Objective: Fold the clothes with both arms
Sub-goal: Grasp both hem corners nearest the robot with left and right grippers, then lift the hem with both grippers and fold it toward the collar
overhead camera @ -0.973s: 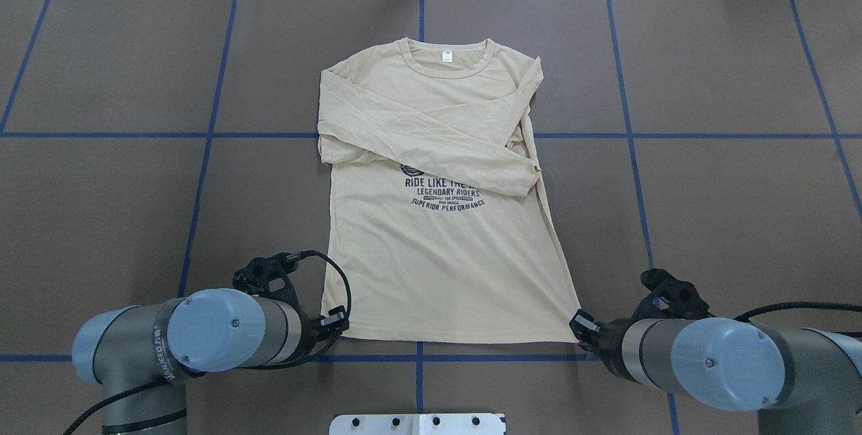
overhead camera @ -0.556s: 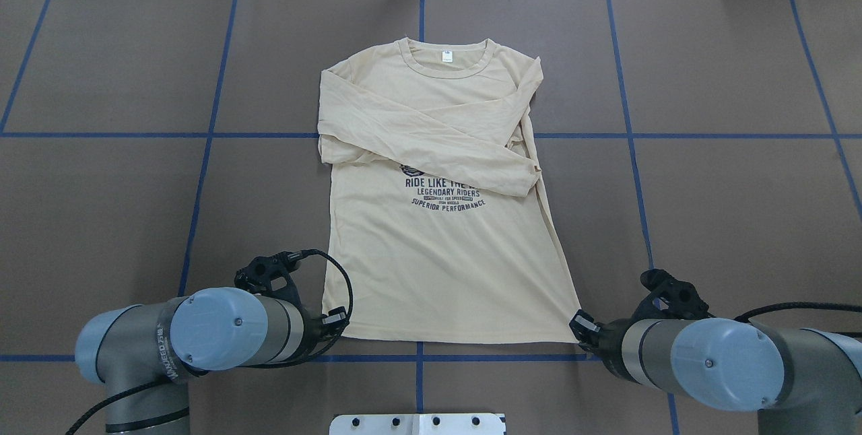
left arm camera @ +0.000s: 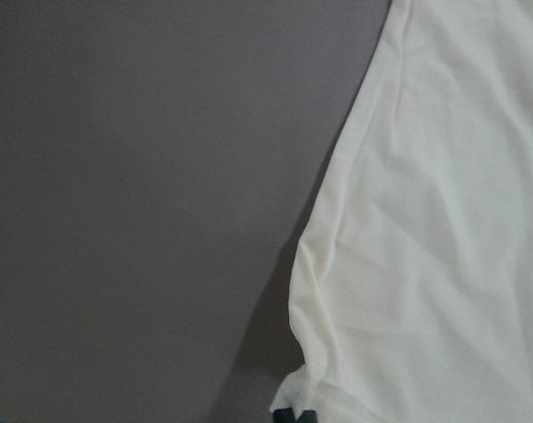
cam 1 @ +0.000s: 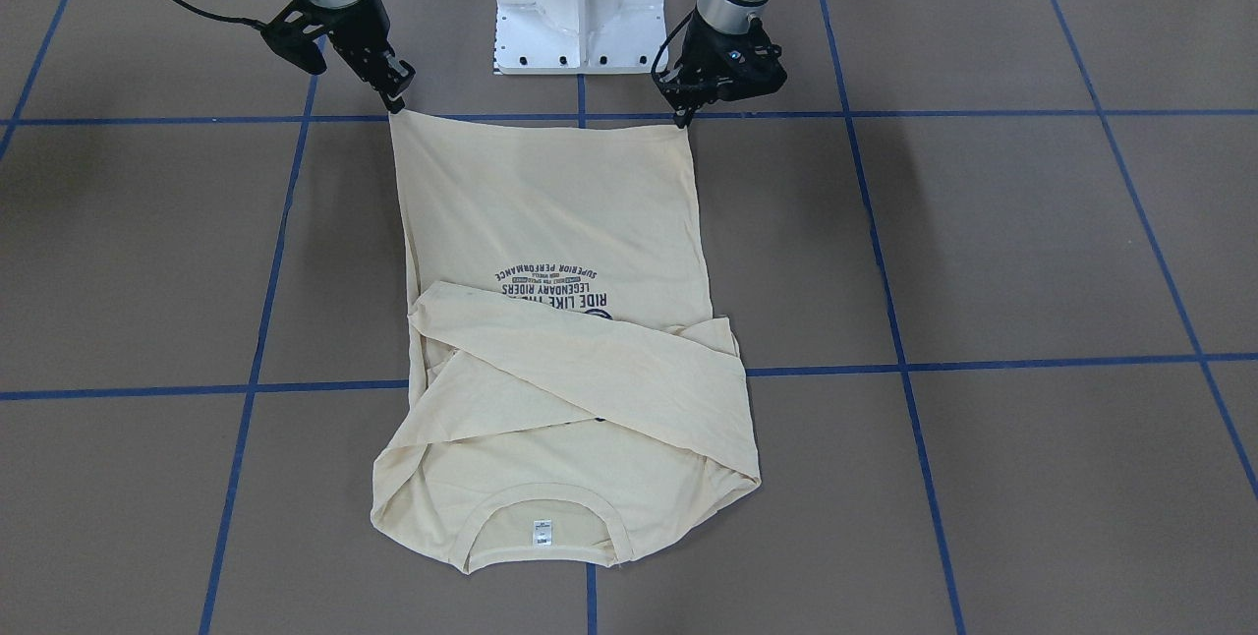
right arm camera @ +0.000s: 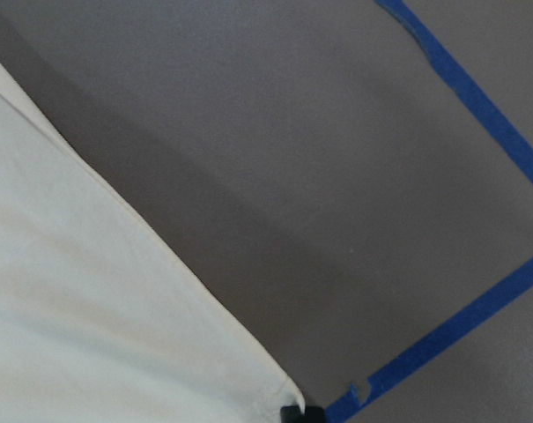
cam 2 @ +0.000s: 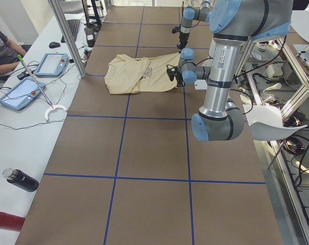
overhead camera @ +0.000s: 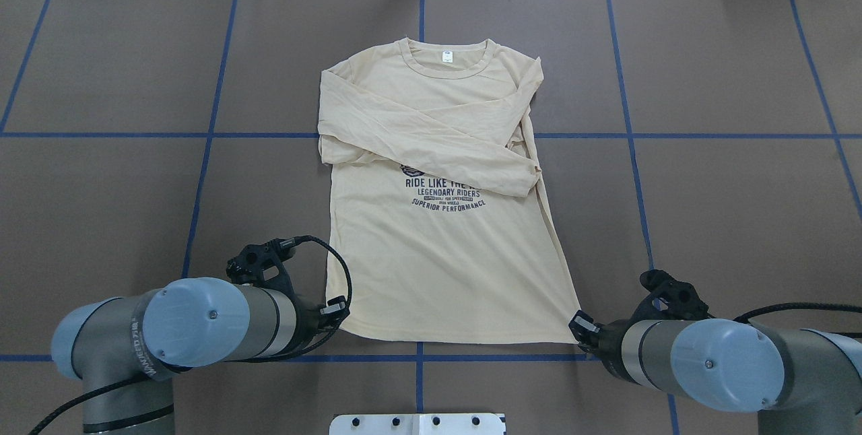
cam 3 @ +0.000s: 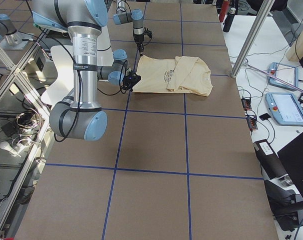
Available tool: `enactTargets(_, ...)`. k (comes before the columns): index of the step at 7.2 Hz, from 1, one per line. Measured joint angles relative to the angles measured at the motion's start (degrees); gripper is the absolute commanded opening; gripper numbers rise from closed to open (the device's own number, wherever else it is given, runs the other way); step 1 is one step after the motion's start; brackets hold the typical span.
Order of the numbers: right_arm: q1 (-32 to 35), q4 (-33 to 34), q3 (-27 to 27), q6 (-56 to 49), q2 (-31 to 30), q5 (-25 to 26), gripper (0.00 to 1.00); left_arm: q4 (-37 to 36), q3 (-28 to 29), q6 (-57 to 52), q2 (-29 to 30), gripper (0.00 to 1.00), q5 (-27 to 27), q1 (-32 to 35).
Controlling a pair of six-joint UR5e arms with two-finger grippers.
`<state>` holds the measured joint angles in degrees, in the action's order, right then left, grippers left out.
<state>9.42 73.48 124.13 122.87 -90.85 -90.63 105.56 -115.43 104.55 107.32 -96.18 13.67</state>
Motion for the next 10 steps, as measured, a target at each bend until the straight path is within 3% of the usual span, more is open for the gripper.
enactTargets(4,-3.1,0.0,4.9,0.1,-2.9,-2.2,0.00,-0.9,-10.3,5.0,-6.1,0.00,-0.4,-3.5)
enactTargets(7,-4.9,0.0,6.8,0.1,-4.9,-4.1,0.00,-0.9,-14.8,10.0,-7.3,0.00,-0.5,-4.9)
enactTargets(9,-2.5,-0.1,9.8,0.0,-5.6,-5.1,0.00,-0.8,-17.3,10.4,-6.3,0.00,-0.8,-4.1)
enactTargets(10,1.7,0.0,9.9,-0.2,-4.4,-6.9,0.00,-0.7,-16.5,8.9,-5.2,0.00,-0.9,-1.4)
